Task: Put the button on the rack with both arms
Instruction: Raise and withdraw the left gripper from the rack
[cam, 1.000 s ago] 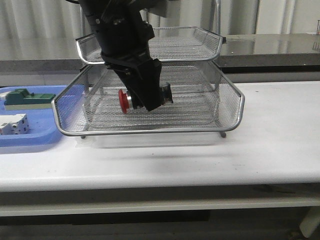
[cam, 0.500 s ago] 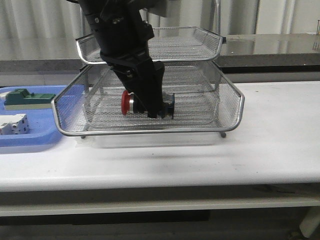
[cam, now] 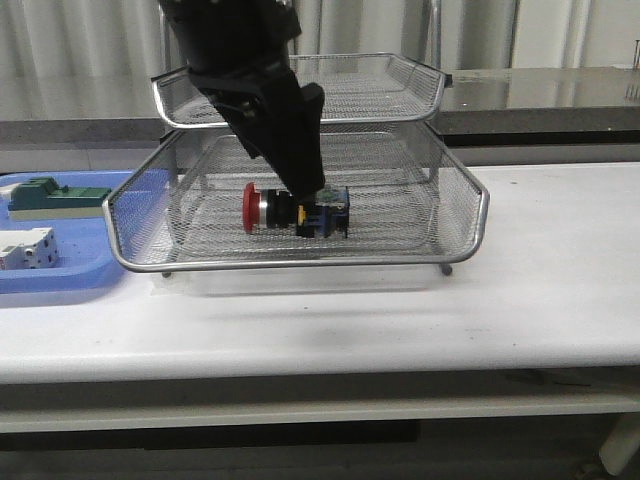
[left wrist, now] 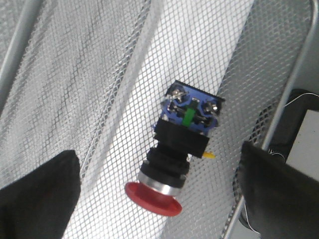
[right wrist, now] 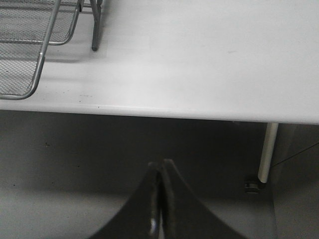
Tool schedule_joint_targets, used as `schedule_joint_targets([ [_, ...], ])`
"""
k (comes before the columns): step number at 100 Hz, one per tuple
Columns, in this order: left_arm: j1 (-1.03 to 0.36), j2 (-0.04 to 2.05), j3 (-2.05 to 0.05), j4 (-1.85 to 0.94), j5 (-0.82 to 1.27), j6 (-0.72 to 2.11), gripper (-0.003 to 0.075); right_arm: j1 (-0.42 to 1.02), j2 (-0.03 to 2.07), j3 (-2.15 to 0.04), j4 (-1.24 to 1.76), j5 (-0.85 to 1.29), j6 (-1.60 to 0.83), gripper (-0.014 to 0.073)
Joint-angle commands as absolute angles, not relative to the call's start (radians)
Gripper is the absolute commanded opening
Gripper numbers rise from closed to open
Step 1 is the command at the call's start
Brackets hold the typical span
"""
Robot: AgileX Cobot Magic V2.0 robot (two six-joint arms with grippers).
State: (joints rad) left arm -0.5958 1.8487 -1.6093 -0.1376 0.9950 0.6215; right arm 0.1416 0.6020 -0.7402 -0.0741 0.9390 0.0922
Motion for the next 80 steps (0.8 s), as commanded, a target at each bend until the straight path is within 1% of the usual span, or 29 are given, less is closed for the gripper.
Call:
schedule_joint_targets([
  [1,-0.604,1.758,-1.637,-0.162,1.007,0.613,0.0617,0.138,0.602,-0.776,-0.09,0.882,0.089,-0.0071],
  [25,-0.593,1.662,-1.637,-0.162,1.107,0.572,0.0613,0.138,0.602,-0.776,-0.09,0.882,0.089,-0.0071],
  [39,-0.553,1.603,-1.637,-0.159,1.165,0.528,0.0613,0.138,0.602,-0.776,-0.09,0.882,0.089,-0.0071],
  [53,-0.485,1.546,-1.637,-0.159,1.195,0.499,0.0613,0.138,0.602,-0.776,-0.09,0.882,0.089,-0.0071],
  [80,-0.295,1.424,-1.611,-0.159,1.203,0.43,0.061,0.138,0.602,-0.776,-0.09,0.882,0.089,-0.0071],
])
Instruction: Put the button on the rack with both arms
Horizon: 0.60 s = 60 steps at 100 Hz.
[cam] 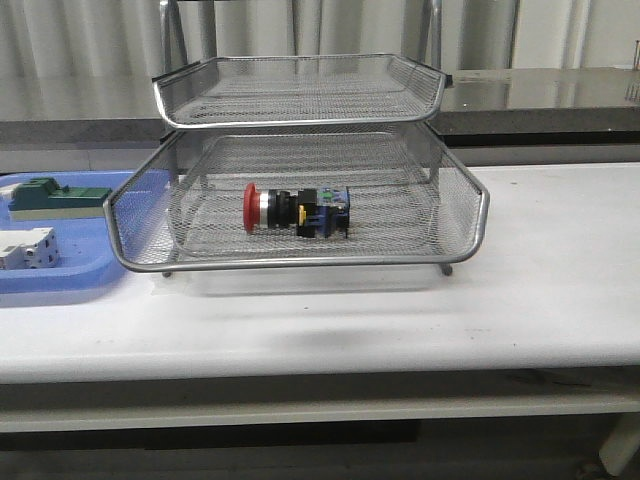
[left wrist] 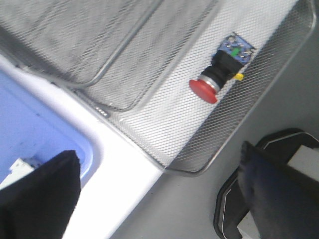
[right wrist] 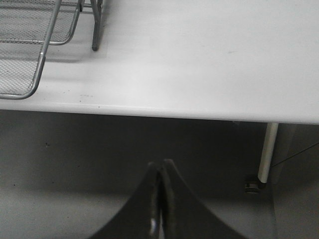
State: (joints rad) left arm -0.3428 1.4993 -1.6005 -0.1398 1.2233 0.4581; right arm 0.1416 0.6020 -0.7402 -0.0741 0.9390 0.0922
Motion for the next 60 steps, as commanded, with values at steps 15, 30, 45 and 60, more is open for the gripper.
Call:
schedule_joint_targets([
  [15,-0.194,1.334,-1.537,-0.162,1.181,0.421,0.061,0.138,0.602,-0.776,-0.09,0.882,0.089,-0.0071],
  [30,-0.1,1.213,-1.403,-0.208,1.075,0.421,0.061,0.138,0.602,-0.776,-0.09,0.882,0.089,-0.0071],
  [45,-0.058,1.06,-1.231,-0.233,0.904,0.421,0.061,0.138,0.602,-0.776,-0.09,0.882,0.089,-0.0071],
  [60,-0.056,0.911,-1.039,-0.271,0.733,0.421,0.061,0.138,0.602,-0.776,-0.09,0.882,0.089,-0.0071],
])
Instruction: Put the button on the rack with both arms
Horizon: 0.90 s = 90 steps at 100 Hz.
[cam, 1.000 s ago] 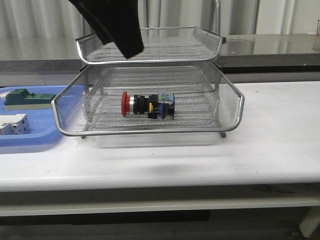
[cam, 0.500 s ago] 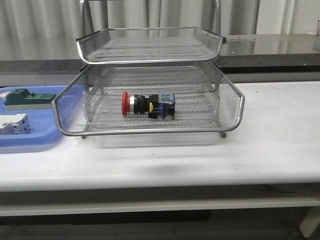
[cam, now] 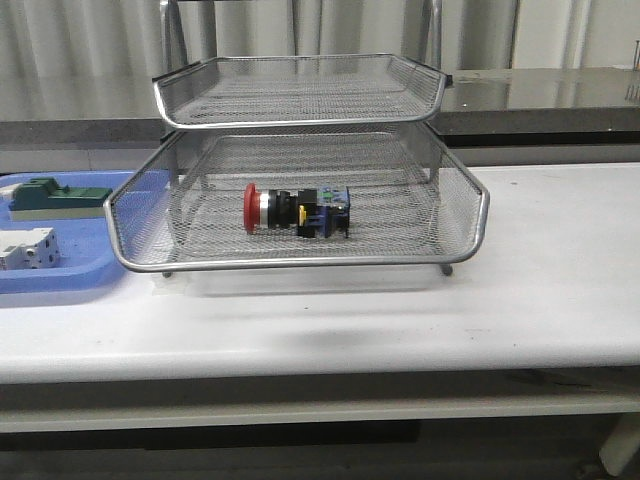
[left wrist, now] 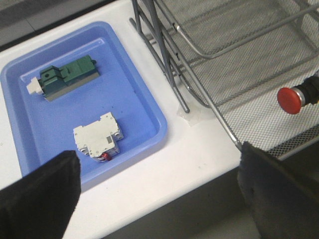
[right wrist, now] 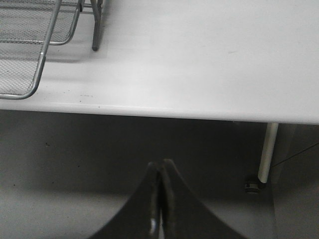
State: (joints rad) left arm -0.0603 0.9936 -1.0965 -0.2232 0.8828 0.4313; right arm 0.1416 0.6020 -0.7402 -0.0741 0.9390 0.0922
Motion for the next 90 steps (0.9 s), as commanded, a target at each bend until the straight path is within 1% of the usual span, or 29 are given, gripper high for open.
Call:
schedule_joint_targets([
  [1,-0.056,0.897,-1.022,-0.273,0.718,0.421,0.061,0.138,0.602,-0.776,-0.09,0.882,0.089,-0.0071],
  [28,-0.056,0.652,-0.704,-0.283,0.443,0.421,0.061,0.138,0.602,-0.776,-0.09,0.882,0.089,-0.0071],
  [54,-0.056,0.492,-0.442,-0.361,0.268,0.421,0.061,0.138,0.602,-0.776,-0.09,0.882,0.089,-0.0071],
  [68,-0.056,0.425,-0.342,-0.402,0.198,0.421,0.061,0.138,0.602,-0.776,-0.09,0.882,0.089,-0.0071],
  [78,-0.056,0.377,-0.325,-0.416,0.144,0.421,0.061,0.138,0.602,-0.776,-0.09,0.882,0.089,-0.0071],
  [90,-0.056,0.357,-0.32,-0.416,0.135,0.421,0.061,0.138,0.602,-0.776,-0.09,0.882,0.089,-0.0071],
])
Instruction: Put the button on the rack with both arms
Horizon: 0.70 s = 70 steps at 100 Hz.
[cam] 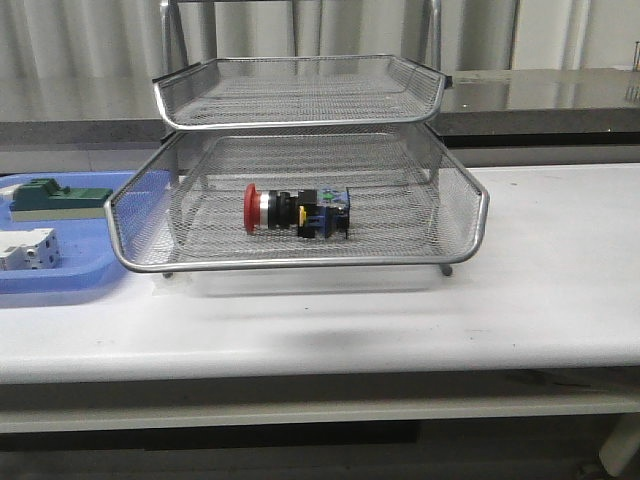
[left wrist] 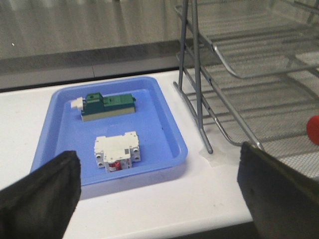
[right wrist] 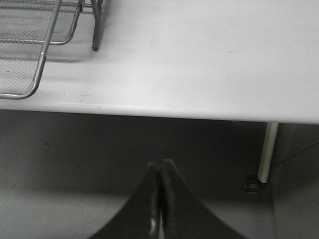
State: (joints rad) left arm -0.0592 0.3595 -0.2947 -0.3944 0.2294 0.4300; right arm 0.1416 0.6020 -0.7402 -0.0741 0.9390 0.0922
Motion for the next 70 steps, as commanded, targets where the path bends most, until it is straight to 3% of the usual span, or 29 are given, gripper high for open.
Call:
schedule_joint_targets([
  [1,-0.056,0.357,-0.32,-0.416,0.138,0.421,0.061,0.138,0.602,-0.776,-0.09,0.882,0.089,-0.0071],
  [23,-0.056,0.357,-0.32,-0.416,0.14,0.421,0.0609,0.138,0.602,-0.776,-0.09,0.882,0.089,-0.0071],
  [32,-0.056,0.357,-0.32,-0.416,0.131,0.421,0.0573,0.138,0.602,-0.776,-0.09,0.882,0.089,-0.0071],
  [41,-0.056,0.357,-0.32,-0.416,0.113,0.421,0.0471,0.138,0.602,-0.776,-0.09,0.882,0.089,-0.0071],
  [70,-0.056,0.357,-0.32,-0.416,0.069,0.421,0.0034,0.138,0.602,-0.776,-0.09,0.882,0.089,-0.0071],
])
